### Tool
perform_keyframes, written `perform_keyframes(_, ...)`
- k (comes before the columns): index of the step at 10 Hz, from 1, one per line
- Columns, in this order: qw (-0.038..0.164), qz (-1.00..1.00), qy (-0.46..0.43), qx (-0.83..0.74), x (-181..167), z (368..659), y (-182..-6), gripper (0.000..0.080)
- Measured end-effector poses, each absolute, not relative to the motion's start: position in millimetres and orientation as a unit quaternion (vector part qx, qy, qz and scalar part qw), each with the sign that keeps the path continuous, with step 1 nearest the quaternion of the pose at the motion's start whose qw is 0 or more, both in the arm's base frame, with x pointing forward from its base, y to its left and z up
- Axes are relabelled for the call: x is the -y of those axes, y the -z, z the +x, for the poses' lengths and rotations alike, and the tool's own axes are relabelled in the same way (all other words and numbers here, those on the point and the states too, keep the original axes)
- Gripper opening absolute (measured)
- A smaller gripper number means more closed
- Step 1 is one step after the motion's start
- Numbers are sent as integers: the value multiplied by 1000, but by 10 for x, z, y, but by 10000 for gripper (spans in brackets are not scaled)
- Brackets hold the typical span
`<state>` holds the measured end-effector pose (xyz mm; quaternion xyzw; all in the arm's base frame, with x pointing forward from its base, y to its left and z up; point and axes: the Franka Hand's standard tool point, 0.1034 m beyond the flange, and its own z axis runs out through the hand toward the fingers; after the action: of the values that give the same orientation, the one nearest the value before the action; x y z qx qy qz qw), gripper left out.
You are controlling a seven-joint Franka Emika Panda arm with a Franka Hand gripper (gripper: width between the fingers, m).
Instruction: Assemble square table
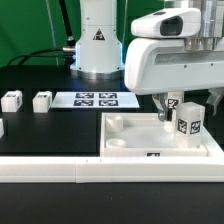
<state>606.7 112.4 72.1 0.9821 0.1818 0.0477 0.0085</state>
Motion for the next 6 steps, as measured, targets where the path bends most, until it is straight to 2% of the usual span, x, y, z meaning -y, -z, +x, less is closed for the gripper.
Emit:
perform_keyframes(1, 8, 982, -48, -180, -1123, 6066, -720, 524)
perform_keyframes(2, 8, 982, -47, -180, -1122, 6066, -719, 329)
perform_keyframes(3, 8, 983, -47, -179, -1121, 6064, -715, 289)
perform_keyframes(6, 8, 984, -47, -171, -1116, 6061, -712, 289)
